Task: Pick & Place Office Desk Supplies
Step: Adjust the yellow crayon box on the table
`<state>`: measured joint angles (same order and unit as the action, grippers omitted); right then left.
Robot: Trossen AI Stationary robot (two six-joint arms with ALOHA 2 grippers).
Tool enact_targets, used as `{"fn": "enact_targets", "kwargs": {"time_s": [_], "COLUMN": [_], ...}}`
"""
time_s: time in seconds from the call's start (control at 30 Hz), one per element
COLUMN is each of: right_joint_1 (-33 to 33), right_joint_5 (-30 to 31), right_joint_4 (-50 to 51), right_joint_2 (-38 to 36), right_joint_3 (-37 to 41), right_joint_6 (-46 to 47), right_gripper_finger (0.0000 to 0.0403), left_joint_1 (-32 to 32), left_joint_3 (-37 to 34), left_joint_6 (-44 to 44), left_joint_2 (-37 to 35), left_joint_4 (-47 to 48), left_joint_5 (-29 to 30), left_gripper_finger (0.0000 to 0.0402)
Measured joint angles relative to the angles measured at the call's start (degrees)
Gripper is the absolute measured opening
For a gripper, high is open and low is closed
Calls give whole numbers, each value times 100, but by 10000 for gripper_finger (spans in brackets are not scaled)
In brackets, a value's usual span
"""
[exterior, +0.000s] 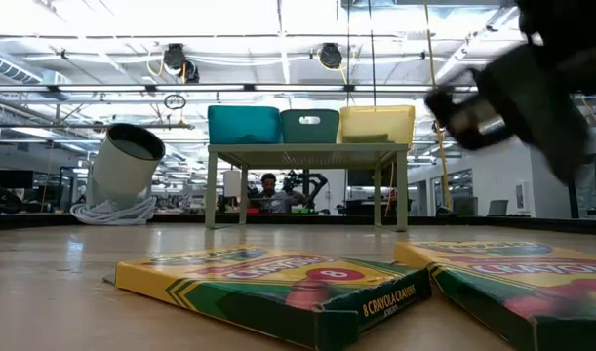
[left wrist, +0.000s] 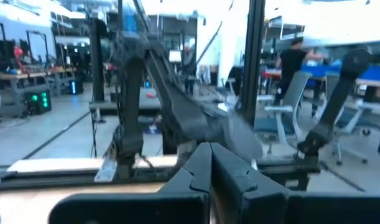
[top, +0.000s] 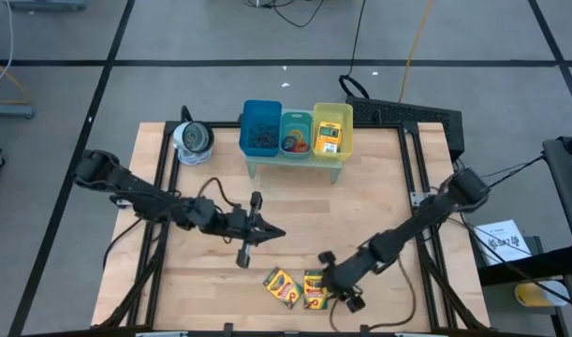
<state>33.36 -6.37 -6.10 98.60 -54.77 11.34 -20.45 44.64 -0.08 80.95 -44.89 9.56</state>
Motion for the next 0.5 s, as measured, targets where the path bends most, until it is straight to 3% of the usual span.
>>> {"fn": "enact_targets", "kwargs": {"time_s": [0.13,0.27,0.33,0.5], "right_joint_1": [-149,-402,-555,-971], "right_joint_5": [-830,-872,-736,342], "right_joint_4": [4,166,369,478], "right_joint_2": [577,779,794,771], "right_joint_3": [-288,-316,-314,-320], "right_joint_6": [152,38,-159,-853], "right_gripper_finger": [144,144,144,143], "left_joint_1": [0,7,7,7], "left_joint_3": [2,2,2,2], "left_joint_6": [-4,-42,-67,-62], "left_joint_2": [-58,-35,-18,-20], "left_joint_4": [-24,40,164,333], "left_joint_5": [6,94,149,149], "left_gripper_finger": [6,18,18,4]}}
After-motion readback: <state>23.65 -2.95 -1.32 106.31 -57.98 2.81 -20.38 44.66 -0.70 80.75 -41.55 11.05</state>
